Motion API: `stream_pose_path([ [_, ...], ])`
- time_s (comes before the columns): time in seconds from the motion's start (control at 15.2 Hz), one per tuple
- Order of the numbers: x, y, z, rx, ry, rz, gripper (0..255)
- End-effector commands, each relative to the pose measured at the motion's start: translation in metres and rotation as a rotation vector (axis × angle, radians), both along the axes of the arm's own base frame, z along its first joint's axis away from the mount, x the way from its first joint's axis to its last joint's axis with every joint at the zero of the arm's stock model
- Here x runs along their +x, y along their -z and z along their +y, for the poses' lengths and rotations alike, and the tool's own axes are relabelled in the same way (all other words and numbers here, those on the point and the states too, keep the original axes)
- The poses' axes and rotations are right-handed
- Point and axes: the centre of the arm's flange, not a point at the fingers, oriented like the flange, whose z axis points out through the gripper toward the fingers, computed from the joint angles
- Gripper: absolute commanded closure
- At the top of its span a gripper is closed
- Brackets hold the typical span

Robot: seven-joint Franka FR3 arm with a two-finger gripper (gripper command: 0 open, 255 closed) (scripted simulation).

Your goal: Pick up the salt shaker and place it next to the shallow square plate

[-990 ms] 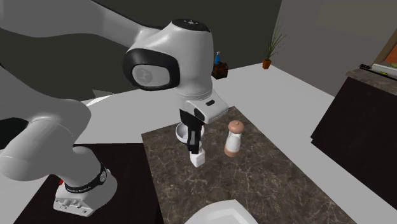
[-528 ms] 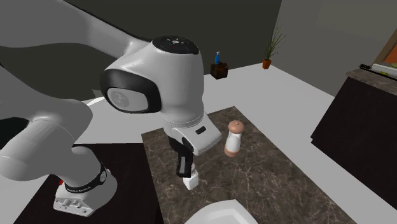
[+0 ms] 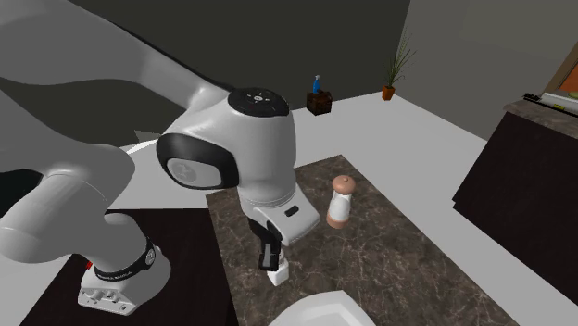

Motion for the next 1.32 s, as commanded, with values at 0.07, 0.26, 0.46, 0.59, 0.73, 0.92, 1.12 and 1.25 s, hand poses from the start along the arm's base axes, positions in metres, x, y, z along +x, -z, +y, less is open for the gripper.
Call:
stream_pose_path([
  [0.07, -0.001, 0.016, 0.000, 0.000, 0.000, -0.001, 255],
  [0.26, -0.001, 0.032, 0.000, 0.000, 0.000, -0.001, 255],
  [0.46, -0.001, 0.048, 0.000, 0.000, 0.000, -0.001, 255],
  [0.59, -0.001, 0.058, 0.000, 0.000, 0.000, -0.001, 255],
  [0.73, -0.001, 0.069, 0.000, 0.000, 0.000, -0.001, 255],
  [0.92, -0.001, 0.085, 0.000, 0.000, 0.000, -0.001, 255],
  [1.12, -0.001, 0.101, 0.000, 0.000, 0.000, -0.001, 255],
  [1.25, -0.001, 0.103, 0.000, 0.000, 0.000, -0.001, 255],
])
